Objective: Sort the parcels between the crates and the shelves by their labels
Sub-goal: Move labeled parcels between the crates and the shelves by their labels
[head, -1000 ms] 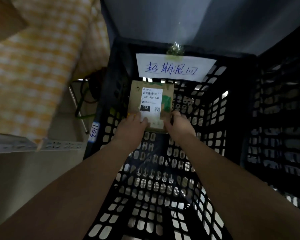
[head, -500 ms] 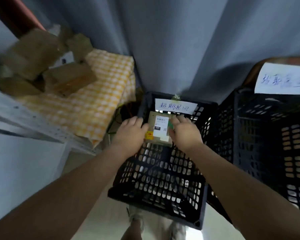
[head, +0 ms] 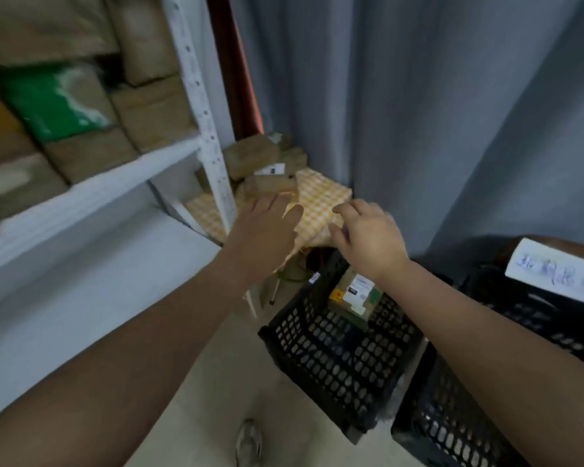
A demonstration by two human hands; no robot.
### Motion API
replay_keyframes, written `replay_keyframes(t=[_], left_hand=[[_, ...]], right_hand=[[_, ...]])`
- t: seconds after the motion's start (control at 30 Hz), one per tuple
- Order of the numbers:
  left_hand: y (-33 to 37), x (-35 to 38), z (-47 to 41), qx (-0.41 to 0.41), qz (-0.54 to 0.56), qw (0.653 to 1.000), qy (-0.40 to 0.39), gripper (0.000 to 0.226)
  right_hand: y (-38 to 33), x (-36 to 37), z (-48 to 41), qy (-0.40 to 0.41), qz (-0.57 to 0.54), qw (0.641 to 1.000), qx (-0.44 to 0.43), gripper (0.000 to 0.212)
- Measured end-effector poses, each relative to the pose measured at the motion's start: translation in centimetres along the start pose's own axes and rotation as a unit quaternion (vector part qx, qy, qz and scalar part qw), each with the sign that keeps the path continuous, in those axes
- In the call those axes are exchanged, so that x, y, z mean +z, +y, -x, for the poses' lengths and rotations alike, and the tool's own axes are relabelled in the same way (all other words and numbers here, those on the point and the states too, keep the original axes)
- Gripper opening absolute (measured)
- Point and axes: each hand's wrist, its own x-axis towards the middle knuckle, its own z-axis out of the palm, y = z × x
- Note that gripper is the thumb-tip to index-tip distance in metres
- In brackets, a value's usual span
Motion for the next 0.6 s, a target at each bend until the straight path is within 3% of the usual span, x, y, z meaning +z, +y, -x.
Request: replay_keyframes(t=[0.33,0.6], left_hand=[[-7.4,-15.7,13.4,-0.166,-0.127,0.977,0.047,0.041],[-12.9,-24.8,33.5,-0.295,-0.193,0.934,0.049,0.041]], right_hand=[[-18.5,-7.6,-1.2,0.087,-0.092,0.976,-0.175,0.031],[-39.4,-9.1,4.9,0.092,-0.167,0.929,-0.316,0.034]])
